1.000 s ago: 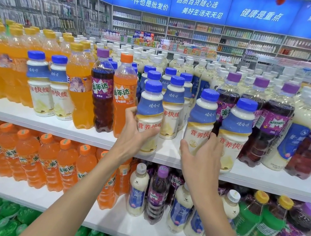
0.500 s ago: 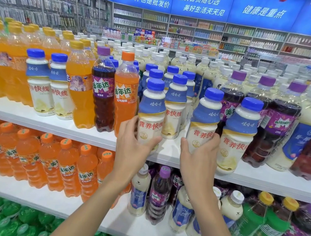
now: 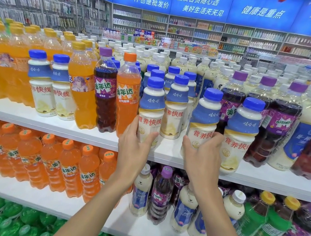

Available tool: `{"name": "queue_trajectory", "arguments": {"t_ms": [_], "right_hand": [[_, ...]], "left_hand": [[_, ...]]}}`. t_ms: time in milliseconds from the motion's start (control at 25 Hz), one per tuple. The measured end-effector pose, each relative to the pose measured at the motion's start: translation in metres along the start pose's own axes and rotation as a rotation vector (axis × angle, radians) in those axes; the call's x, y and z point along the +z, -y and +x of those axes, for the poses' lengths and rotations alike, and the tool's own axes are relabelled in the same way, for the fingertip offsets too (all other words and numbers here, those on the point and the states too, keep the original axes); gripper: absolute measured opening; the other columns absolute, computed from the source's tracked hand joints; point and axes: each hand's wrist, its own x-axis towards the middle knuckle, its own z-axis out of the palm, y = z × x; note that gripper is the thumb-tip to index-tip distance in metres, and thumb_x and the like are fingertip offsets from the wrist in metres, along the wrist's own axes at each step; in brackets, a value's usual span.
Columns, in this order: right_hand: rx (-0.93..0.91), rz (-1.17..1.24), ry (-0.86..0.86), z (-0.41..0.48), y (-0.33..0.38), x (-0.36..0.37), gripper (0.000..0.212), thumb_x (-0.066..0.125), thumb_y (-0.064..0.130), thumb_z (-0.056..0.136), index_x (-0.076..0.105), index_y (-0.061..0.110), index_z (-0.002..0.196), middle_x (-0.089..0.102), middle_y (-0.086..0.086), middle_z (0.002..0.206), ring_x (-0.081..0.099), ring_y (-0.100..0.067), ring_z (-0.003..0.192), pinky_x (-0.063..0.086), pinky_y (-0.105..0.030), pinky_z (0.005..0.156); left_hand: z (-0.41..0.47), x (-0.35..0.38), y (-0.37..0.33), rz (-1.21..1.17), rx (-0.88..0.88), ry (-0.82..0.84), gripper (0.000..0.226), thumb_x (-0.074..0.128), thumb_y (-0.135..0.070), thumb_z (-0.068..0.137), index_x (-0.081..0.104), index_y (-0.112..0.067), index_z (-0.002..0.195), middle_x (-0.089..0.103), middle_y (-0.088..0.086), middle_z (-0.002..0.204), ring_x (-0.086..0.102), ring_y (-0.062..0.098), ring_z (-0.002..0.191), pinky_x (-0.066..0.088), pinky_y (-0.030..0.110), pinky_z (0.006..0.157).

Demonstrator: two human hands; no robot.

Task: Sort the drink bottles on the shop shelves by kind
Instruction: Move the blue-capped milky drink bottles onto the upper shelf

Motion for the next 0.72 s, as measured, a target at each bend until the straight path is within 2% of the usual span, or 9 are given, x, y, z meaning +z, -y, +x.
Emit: {"name": "queue_trajectory", "arguments": {"t_ms": [120, 280, 440, 560, 640, 720], "right_hand": [[-0.020, 0.020, 0.049, -0.006, 0.007, -0.002, 0.050, 0.071, 0.037, 0.093, 0.033, 0.014, 0.115, 0.061, -0.007, 0.097, 0.060, -0.028, 0.085, 0.048, -0.041, 0.069], [-0.041, 0.037, 0.106, -0.014, 0.019, 0.006, 0.050, 0.073, 0.042, 0.091, 0.033, 0.018, 0.107, 0.060, -0.004, 0.094, 0.057, -0.027, 0.083, 0.044, -0.041, 0.069], [-0.045, 0.048, 0.124, -0.014, 0.026, 0.019, 0.055, 0.074, 0.048, 0.088, 0.036, 0.017, 0.111, 0.062, -0.008, 0.107, 0.061, -0.034, 0.096, 0.049, -0.045, 0.078], [-0.048, 0.035, 0.129, -0.012, 0.027, 0.027, 0.062, 0.072, 0.055, 0.086, 0.037, 0.015, 0.118, 0.061, -0.009, 0.114, 0.060, -0.035, 0.104, 0.050, -0.046, 0.083], [-0.059, 0.022, 0.139, -0.010, 0.027, 0.032, 0.068, 0.070, 0.059, 0.086, 0.038, 0.013, 0.125, 0.060, -0.008, 0.119, 0.059, -0.035, 0.108, 0.049, -0.045, 0.084], [-0.059, 0.017, 0.139, -0.007, 0.027, 0.037, 0.071, 0.069, 0.059, 0.087, 0.038, 0.012, 0.131, 0.058, -0.009, 0.122, 0.058, -0.034, 0.110, 0.048, -0.044, 0.086]], "left_hand": [[0.001, 0.003, -0.005, -0.034, 0.023, -0.019, 0.046, 0.072, -0.030, 0.096, 0.057, -0.025, 0.140, 0.069, -0.016, 0.126, 0.065, 0.002, 0.117, 0.056, 0.039, 0.099], [0.005, 0.006, -0.005, 0.029, 0.040, -0.015, 0.044, 0.071, -0.031, 0.098, 0.056, -0.024, 0.139, 0.068, -0.013, 0.126, 0.064, 0.004, 0.115, 0.055, 0.036, 0.097], [0.007, 0.006, 0.000, 0.165, 0.086, -0.022, 0.045, 0.070, -0.034, 0.097, 0.056, -0.020, 0.138, 0.064, -0.004, 0.122, 0.057, 0.005, 0.108, 0.050, 0.026, 0.088], [0.004, 0.005, 0.002, 0.253, 0.107, -0.048, 0.051, 0.070, -0.031, 0.097, 0.054, -0.013, 0.142, 0.051, 0.003, 0.120, 0.037, -0.006, 0.092, 0.035, 0.014, 0.079], [0.004, 0.004, 0.002, 0.232, 0.092, -0.049, 0.054, 0.070, -0.030, 0.097, 0.050, -0.013, 0.144, 0.049, 0.001, 0.119, 0.036, -0.008, 0.093, 0.033, 0.013, 0.080], [0.006, 0.004, 0.002, 0.200, 0.049, -0.057, 0.052, 0.071, -0.034, 0.097, 0.050, -0.016, 0.141, 0.052, -0.003, 0.121, 0.042, -0.004, 0.099, 0.037, 0.018, 0.085]]}}
